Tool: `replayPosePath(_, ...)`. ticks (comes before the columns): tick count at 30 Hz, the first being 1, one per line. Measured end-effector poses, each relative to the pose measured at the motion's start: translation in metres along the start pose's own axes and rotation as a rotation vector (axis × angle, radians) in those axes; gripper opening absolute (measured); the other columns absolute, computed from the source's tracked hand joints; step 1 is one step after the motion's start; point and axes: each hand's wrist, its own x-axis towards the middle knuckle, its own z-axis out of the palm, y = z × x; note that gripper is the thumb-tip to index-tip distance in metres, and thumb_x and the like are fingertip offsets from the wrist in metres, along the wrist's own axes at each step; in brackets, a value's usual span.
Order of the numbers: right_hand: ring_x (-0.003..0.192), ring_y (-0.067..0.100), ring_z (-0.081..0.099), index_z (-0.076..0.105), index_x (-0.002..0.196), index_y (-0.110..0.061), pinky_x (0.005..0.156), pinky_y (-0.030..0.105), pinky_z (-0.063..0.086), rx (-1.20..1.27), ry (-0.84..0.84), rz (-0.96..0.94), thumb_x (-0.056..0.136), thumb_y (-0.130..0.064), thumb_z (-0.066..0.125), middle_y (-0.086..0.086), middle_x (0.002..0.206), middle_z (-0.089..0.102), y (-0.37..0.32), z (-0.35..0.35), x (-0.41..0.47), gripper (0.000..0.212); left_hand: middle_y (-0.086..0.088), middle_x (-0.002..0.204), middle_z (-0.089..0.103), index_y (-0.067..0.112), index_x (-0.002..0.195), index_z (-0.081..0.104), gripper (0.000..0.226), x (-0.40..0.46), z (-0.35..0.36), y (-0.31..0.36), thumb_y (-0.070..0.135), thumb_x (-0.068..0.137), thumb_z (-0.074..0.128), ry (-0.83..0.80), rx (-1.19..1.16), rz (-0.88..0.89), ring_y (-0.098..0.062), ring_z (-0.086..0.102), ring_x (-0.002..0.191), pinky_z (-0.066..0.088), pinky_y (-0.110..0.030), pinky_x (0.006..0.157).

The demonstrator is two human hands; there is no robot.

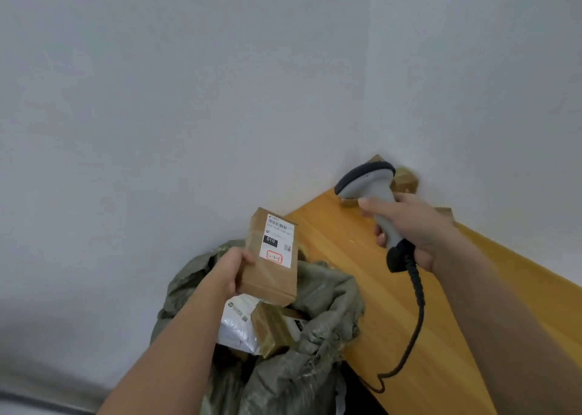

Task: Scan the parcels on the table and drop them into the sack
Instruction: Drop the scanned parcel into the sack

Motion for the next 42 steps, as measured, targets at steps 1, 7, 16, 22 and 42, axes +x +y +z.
replayPosePath(1,0.061,0.014,0.050,0.057,0.111,-0.008,0.048,0.022,0.044,0.001,0.010,0.042,0.088,-0.019,0.073,0.010,0.093,0.055,0.014,0.005,0.007,0.030,-0.010,0.077,0.065,0.008,0.088,0.059,0.022,-0.001,-0.009,-0.002,0.006,0.067,0.052,0.006,0.007,-0.013,-0.029,0.059,0.074,0.051,-0.037,0.075)
replayPosePath(7,0.053,0.014,0.048,0.037,0.135,-0.017,0.046,0.026,0.044,0.190,0.065,0.217,0.079,-0.027,0.082,0.009,0.080,0.052,0.097,0.046,0.042,0.073,-0.005,0.065,0.062,0.012,0.057,0.062,0.026,-0.013,-0.033,-0.017,0.008,0.053,0.037,-0.089,0.001,-0.082,-0.027,0.056,0.059,0.049,-0.027,0.059)
replayPosePath(16,0.051,0.015,0.055,0.036,0.141,-0.009,0.043,0.025,0.046,0.195,0.198,0.336,0.072,-0.012,0.086,0.017,0.094,0.063,0.146,0.084,0.065,0.085,-0.007,0.101,0.056,0.011,0.097,0.072,0.049,0.010,-0.075,-0.063,0.022,0.052,0.055,-0.063,0.113,-0.111,-0.024,0.054,0.086,0.044,-0.026,0.060)
replayPosePath(22,0.063,0.017,0.056,0.027,0.139,-0.022,0.054,0.028,0.049,0.139,0.335,0.282,0.079,-0.016,0.082,0.012,0.094,0.059,0.158,0.109,0.067,0.082,-0.008,0.119,0.060,0.022,0.086,0.063,0.031,0.051,-0.130,-0.135,0.052,0.081,0.054,0.305,0.589,-0.129,-0.027,0.051,0.115,0.039,-0.035,0.101)
replayPosePath(42,0.057,0.017,0.051,0.034,0.138,-0.022,0.053,0.031,0.047,0.076,0.124,0.226,0.082,-0.010,0.078,0.014,0.096,0.057,0.174,0.207,0.050,0.072,-0.011,0.121,0.049,0.012,0.129,0.053,0.050,0.005,-0.200,-0.097,0.006,0.080,0.049,0.686,0.418,0.490,-0.022,0.053,0.094,0.043,-0.030,0.078)
